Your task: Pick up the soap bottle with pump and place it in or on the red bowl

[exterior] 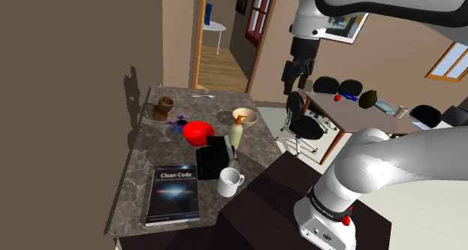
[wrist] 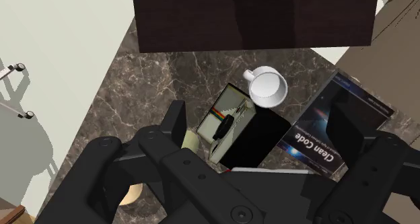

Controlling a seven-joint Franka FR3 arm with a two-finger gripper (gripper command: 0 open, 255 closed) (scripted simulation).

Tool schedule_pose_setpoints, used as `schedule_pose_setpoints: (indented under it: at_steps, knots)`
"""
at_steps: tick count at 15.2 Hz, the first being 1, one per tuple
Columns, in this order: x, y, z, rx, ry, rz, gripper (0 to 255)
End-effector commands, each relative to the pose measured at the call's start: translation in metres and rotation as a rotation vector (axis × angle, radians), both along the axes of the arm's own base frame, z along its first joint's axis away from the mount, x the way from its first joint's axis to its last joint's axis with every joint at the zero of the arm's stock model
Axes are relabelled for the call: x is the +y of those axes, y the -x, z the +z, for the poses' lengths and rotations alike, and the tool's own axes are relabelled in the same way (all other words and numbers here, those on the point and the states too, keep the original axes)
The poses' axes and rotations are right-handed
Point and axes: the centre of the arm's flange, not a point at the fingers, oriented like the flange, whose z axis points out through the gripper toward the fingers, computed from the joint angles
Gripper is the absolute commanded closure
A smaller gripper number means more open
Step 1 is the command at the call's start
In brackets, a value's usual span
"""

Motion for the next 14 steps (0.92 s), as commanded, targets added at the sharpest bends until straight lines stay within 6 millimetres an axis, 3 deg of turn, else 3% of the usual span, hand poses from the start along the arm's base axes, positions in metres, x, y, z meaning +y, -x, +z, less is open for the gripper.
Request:
schedule_pose_setpoints:
  at_steps: [1, 14]
  knots:
    - [0.0, 0.0, 0.0, 0.0, 0.0, 0.0, 0]
    - [-0.069, -0.098, -0.12, -0.032, -0.022, 0.003, 0]
